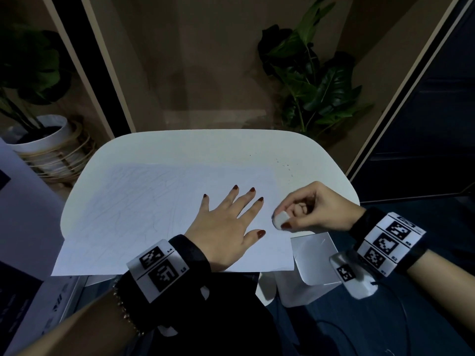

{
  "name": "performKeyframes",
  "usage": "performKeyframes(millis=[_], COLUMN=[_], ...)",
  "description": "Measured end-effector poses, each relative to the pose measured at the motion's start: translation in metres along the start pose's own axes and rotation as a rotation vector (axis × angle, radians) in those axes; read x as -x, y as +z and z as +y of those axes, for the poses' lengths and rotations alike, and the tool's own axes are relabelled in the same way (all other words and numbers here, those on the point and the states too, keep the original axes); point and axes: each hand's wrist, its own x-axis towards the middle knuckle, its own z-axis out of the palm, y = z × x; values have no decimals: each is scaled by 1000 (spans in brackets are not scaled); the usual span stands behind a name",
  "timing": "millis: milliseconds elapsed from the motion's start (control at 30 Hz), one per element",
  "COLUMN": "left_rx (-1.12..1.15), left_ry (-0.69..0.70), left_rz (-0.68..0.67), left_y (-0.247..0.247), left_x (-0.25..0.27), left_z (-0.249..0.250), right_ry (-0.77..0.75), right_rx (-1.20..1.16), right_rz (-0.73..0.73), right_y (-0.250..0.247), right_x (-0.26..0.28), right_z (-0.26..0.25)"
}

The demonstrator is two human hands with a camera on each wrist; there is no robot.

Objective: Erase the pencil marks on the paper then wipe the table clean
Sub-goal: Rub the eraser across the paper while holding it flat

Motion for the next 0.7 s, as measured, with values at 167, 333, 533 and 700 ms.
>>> performKeyframes(millis=[167, 333, 533, 700], left_rx=[62, 171, 59, 46], left_ry=[-7, -81, -257, -233], left_rz=[-25, -25, -149, -199], left_y=[-6, -27, -31, -29], left_x=[1, 9, 13, 14], left_z=[-10, -35, -59, -60], right_ry=[-23, 26, 82, 54], right_rx=[-96, -219, -428, 82], right_rz=[203, 346, 494, 457], right_y=[6, 3, 4, -16], right_x=[-2, -7, -16, -18], right_z=[-1, 1, 5, -24])
